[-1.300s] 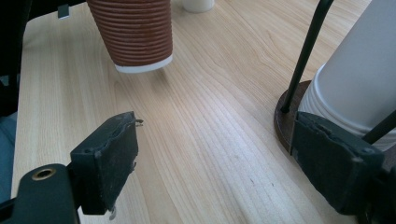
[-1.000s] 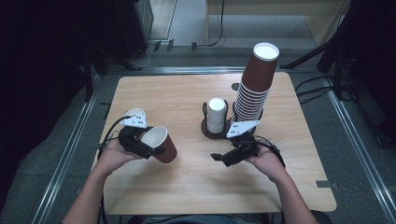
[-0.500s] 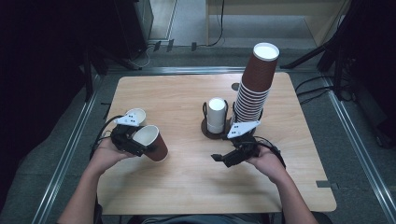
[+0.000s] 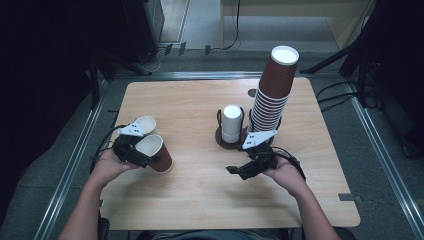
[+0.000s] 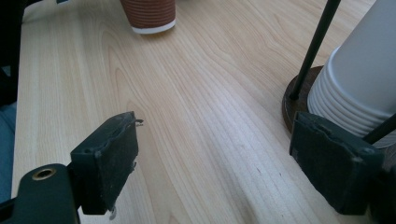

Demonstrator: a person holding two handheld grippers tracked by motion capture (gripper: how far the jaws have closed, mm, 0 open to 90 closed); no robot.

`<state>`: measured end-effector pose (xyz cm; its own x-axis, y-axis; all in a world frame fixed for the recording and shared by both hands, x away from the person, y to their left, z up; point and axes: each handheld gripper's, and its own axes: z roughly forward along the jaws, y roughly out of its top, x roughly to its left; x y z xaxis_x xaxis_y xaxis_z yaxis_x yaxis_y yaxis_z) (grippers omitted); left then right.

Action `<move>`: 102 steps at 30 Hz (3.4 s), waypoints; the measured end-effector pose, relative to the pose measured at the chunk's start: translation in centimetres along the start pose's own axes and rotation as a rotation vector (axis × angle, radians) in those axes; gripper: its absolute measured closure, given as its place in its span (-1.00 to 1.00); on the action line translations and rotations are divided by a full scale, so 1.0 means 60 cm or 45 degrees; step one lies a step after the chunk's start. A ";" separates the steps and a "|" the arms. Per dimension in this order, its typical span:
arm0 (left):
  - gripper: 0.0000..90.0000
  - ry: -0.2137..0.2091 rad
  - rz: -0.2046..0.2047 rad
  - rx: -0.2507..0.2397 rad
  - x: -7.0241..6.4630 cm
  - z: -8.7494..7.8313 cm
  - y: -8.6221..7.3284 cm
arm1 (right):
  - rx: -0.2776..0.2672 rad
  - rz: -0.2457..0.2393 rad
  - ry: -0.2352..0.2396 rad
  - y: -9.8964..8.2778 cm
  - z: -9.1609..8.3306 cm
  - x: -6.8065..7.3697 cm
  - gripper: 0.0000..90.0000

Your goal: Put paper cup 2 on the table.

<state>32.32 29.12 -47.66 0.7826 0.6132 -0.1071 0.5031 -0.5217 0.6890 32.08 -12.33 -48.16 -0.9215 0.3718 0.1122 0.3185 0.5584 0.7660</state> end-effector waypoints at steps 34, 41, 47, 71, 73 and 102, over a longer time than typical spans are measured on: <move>-1.00 -0.020 0.065 0.021 -0.011 0.006 0.010 | -0.007 0.009 -0.004 0.000 -0.003 -0.002 -0.65; -1.00 -0.076 0.032 -0.008 -0.006 0.000 0.012 | -0.009 0.006 -0.003 0.000 -0.005 -0.003 -0.65; -1.00 -0.057 0.042 -0.029 -0.010 -0.010 0.018 | -0.010 0.003 -0.002 0.000 -0.006 -0.003 -0.65; -1.00 -0.005 -0.005 -0.069 -0.027 -0.045 0.074 | -0.006 0.007 -0.005 -0.005 -0.011 0.002 -0.65; -1.00 -0.014 -0.007 -0.068 -0.030 -0.043 0.079 | -0.005 0.009 -0.007 -0.006 -0.012 0.003 -0.65; -1.00 -0.146 0.132 -0.022 -0.138 0.053 0.156 | -0.003 0.010 -0.026 -0.021 -0.024 0.016 -0.65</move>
<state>31.72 17.26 -42.59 0.8675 0.4840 -0.1152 0.4116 -0.5681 0.7126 30.46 -13.76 -48.11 -0.9143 0.3911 0.1052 0.3250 0.5534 0.7669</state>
